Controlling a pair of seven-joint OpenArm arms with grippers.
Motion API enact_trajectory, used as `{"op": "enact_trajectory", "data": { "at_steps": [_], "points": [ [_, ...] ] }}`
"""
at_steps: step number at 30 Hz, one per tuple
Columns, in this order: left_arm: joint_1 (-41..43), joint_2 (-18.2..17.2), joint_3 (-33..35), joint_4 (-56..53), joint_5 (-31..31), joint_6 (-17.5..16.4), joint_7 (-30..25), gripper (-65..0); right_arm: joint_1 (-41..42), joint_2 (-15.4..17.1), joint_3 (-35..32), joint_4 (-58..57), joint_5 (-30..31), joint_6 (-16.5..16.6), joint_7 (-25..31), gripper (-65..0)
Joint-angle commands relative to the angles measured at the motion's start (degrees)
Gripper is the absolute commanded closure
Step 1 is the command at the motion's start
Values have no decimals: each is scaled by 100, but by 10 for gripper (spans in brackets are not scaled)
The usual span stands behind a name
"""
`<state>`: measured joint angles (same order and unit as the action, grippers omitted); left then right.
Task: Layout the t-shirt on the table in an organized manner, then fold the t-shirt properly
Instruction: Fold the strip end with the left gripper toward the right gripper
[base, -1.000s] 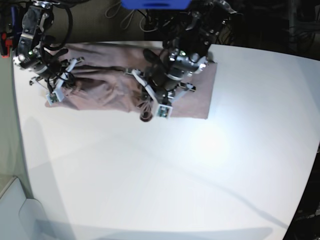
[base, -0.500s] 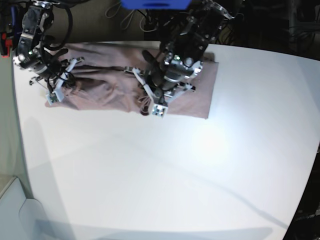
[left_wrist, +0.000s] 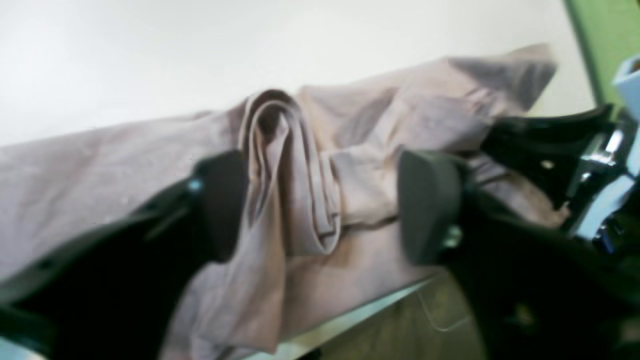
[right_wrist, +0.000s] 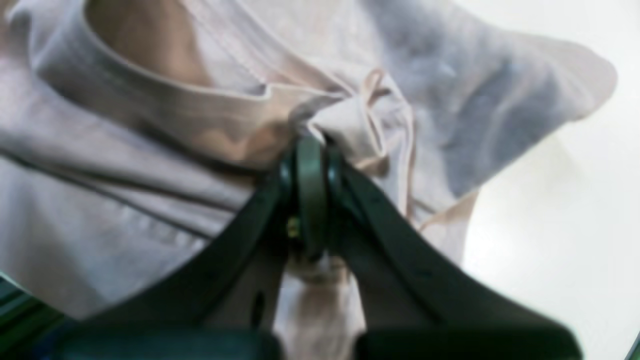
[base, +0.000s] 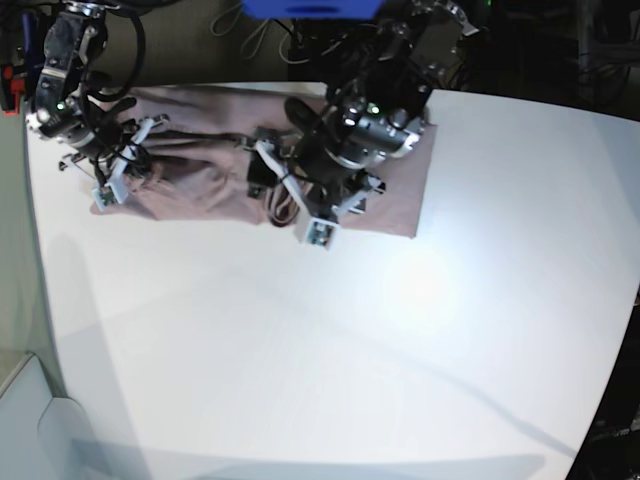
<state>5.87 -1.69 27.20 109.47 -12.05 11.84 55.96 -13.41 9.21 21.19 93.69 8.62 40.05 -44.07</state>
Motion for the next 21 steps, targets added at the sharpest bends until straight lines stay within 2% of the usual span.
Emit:
{"op": "enact_trajectory", "data": {
  "at_steps": [1, 4, 6, 12, 15, 17, 21],
  "points": [
    [-81, -28, -17, 117, -3, 43, -62, -352, -9, 59, 4, 33, -93, -5, -107, 0],
    [-64, -169, -114, 82, 32, 52, -62, -175, -9, 59, 13, 33, -93, -5, -107, 0],
    [-46, -257, -254, 55, 5, 43, -54, -108, -9, 59, 13, 33, -93, -5, -107, 0],
    [121, -266, -1010, 46, 41, 60, -54, -98, -9, 59, 13, 33, -93, -5, -107, 0],
    [112, -222, -1239, -103, -12, 25, 17, -53, -9, 59, 13, 33, -93, -5, -107, 0],
    [112, -257, -931, -235, -21, 16, 26, -24, -9, 59, 13, 42, -93, -5, -107, 0],
    [-169, -319, 229, -639, -21, 8, 535, 0, -9, 59, 22, 42, -93, -5, -107, 0]
  ]
}}
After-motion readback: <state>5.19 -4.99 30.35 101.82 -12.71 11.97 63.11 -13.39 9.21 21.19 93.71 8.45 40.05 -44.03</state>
